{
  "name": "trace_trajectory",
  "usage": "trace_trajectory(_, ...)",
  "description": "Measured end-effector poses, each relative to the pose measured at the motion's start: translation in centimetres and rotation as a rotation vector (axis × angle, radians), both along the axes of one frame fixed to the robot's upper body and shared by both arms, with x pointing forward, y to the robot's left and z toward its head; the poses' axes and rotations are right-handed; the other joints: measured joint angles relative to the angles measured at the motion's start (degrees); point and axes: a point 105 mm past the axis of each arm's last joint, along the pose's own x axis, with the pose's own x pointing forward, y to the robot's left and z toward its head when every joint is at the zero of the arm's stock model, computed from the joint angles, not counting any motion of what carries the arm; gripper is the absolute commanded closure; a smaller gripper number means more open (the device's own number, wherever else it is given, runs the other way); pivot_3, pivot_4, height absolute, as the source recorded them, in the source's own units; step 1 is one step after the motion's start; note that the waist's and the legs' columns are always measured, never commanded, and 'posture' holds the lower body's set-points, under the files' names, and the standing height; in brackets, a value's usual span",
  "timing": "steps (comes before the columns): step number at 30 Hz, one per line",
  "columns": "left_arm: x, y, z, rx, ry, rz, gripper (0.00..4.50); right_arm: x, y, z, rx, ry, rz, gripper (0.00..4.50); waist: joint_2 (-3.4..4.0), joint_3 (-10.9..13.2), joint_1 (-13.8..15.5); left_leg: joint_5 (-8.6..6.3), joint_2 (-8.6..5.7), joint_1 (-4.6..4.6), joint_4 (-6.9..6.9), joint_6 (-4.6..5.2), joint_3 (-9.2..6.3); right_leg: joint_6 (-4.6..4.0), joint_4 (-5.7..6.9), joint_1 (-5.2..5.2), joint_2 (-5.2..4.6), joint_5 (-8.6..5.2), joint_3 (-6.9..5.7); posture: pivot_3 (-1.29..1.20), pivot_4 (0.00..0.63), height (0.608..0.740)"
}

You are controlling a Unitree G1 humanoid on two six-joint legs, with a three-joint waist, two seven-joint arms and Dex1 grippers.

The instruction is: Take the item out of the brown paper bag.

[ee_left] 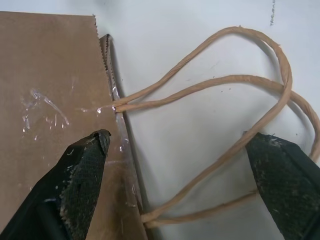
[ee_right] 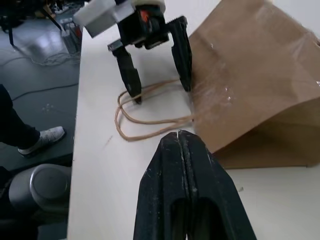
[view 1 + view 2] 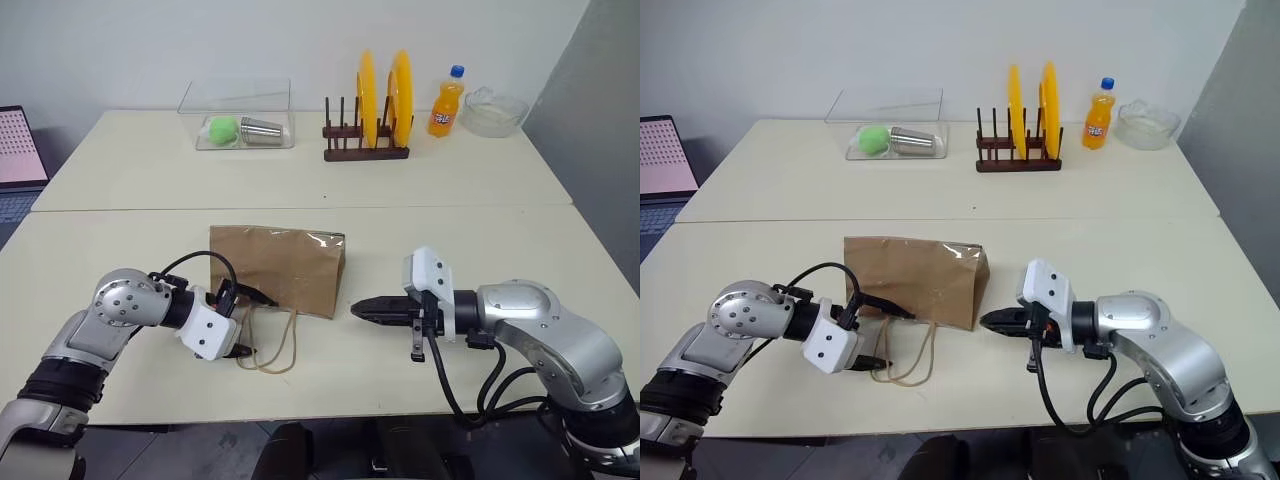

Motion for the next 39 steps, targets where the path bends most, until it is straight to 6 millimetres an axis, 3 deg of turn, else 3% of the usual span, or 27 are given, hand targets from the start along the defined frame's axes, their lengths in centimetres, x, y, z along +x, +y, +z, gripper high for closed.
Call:
trace_trajectory(2, 0.0, 0.0, -0.2, 0.01, 0.0, -0.014, 0.6, 0.3, -0.3, 0.2, 0.005, -0.012, -0.023, 4.5, 0.0, 0.0, 0.01, 0.0, -0.01, 0.01, 0.01, 0.0, 0.02, 0.0, -0.01, 0.02, 0.0, 0.0, 0.01, 0.0, 0.15, 0.74)
trace_trajectory(4, -0.1, -0.1, -0.4, 0.019, 0.009, -0.023, 1.22, 0.4, -0.4, 0.2, 0.002, -0.016, -0.034, 4.5, 0.01, -0.01, 0.01, 0.0, -0.01, 0.03, 0.01, 0.0, 0.01, 0.01, -0.01, 0.04, 0.0, 0.0, 0.02, 0.0, 0.15, 0.74)
trace_trajectory(7, -0.2, -0.1, -0.8, 0.025, 0.022, -0.032, 2.12, 0.2, -0.3, 0.3, 0.011, -0.004, -0.022, 3.97, 0.02, -0.01, 0.02, 0.0, -0.01, 0.04, 0.02, 0.01, 0.0, 0.01, 0.0, 0.05, 0.0, 0.0, 0.01, 0.0, 0.15, 0.74)
trace_trajectory(15, -0.5, -0.9, -1.7, -0.028, 0.093, -0.002, 4.5, -0.1, -0.7, 0.2, -0.006, 0.003, -0.022, 1.17, 0.01, -0.01, 0.15, 0.0, -0.02, -0.01, 0.11, 0.01, -0.01, 0.04, -0.01, 0.06, 0.0, 0.0, 0.01, 0.0, 0.15, 0.74)
trace_trajectory(18, -0.2, -2.1, -1.1, -0.166, 0.228, 0.133, 4.5, 0.4, -1.0, 0.5, -0.026, -0.087, -0.045, 0.06, 0.01, -0.01, 0.08, 0.0, -0.01, -0.04, 0.13, 0.01, -0.06, 0.08, 0.0, 0.05, 0.0, -0.03, -0.03, 0.0, 0.15, 0.74)
trace_trajectory(26, 1.7, -3.5, 4.5, -0.388, 0.358, 0.317, 4.5, -1.1, -0.2, -0.8, -0.16, -0.277, 0.132, 0.02, 0.0, -0.01, 0.0, 0.0, -0.02, -0.04, 0.17, 0.01, -0.06, 0.11, -0.01, 0.06, 0.05, -0.05, -0.02, 0.0, 0.15, 0.74)
trace_trajectory(32, 1.9, -3.7, 5.1, -0.4, 0.408, 0.334, 4.5, -2.3, 0.7, -2.6, -0.248, -0.45, 0.338, 0.02, -0.01, -0.01, 0.01, 0.0, -0.01, -0.03, 0.17, 0.01, -0.07, 0.11, 0.0, 0.06, 0.08, -0.05, -0.02, 0.0, 0.15, 0.74)
trace_trajectory(39, 2.8, -3.3, 5.2, -0.399, 0.411, 0.329, 4.5, -1.1, 4.2, -4.2, -0.27, -0.739, 0.463, 0.02, -0.02, -0.02, -0.02, 0.01, 0.0, -0.03, 0.21, -0.01, -0.03, 0.1, 0.04, 0.04, 0.11, -0.04, 0.06, 0.0, 0.15, 0.74)
